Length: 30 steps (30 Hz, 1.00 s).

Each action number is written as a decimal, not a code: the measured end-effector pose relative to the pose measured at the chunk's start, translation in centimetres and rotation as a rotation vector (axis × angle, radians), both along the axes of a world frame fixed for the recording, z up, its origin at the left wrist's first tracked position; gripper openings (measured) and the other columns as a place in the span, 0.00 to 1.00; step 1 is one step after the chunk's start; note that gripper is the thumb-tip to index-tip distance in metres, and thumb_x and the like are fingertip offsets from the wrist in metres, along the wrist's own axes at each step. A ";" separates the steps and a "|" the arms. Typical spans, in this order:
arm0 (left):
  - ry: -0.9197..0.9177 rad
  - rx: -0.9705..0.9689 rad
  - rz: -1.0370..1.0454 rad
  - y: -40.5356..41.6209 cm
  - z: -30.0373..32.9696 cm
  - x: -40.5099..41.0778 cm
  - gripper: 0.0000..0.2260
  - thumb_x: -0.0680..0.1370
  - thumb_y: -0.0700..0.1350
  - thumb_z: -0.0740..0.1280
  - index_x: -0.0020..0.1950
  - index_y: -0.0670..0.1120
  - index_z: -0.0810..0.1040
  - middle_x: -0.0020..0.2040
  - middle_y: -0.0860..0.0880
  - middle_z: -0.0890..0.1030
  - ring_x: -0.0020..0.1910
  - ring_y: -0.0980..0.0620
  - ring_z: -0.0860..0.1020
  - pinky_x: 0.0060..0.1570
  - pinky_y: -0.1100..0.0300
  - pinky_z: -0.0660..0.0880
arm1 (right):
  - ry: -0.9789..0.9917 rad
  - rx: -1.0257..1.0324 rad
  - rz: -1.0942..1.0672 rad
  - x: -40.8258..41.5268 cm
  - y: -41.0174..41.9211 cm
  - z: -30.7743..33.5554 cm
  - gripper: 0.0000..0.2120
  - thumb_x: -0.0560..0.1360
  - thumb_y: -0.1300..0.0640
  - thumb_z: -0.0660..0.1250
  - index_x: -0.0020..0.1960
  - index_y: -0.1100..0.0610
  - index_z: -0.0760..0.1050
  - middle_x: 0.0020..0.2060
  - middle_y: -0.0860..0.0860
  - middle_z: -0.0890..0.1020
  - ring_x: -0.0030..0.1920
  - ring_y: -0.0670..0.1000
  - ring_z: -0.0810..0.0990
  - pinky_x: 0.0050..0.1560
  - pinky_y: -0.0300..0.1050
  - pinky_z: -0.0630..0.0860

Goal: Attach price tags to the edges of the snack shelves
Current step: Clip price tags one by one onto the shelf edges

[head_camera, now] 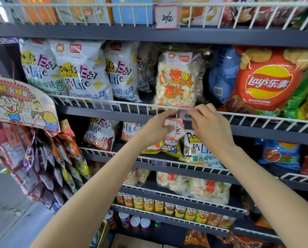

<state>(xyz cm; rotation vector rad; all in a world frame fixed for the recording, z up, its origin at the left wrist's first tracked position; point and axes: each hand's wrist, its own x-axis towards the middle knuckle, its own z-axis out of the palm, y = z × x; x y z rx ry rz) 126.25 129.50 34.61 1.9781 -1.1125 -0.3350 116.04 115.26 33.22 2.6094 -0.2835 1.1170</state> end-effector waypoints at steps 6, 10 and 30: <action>0.162 -0.169 0.120 0.2 -0.2 -0.6 0.16 0.79 0.38 0.62 0.66 0.49 0.71 0.58 0.46 0.79 0.51 0.46 0.80 0.53 0.43 0.77 | 0.000 0.008 0.006 -0.3 -0.1 0.0 0.11 0.67 0.67 0.71 0.49 0.62 0.79 0.43 0.54 0.79 0.43 0.55 0.76 0.28 0.43 0.73; 0.178 -0.241 0.211 -0.1 -0.3 -1.7 0.14 0.79 0.39 0.61 0.64 0.47 0.72 0.56 0.44 0.79 0.53 0.44 0.79 0.56 0.42 0.76 | 0.009 0.016 0.041 -0.4 -0.2 0.3 0.11 0.66 0.68 0.71 0.48 0.62 0.80 0.42 0.54 0.79 0.43 0.55 0.76 0.28 0.43 0.73; 0.220 -0.336 0.330 6.6 1.0 -1.5 0.03 0.79 0.41 0.62 0.51 0.48 0.73 0.47 0.43 0.80 0.44 0.45 0.80 0.50 0.48 0.79 | 0.215 1.319 0.574 1.8 6.7 5.0 0.09 0.76 0.61 0.66 0.54 0.58 0.80 0.41 0.46 0.82 0.38 0.38 0.78 0.34 0.27 0.73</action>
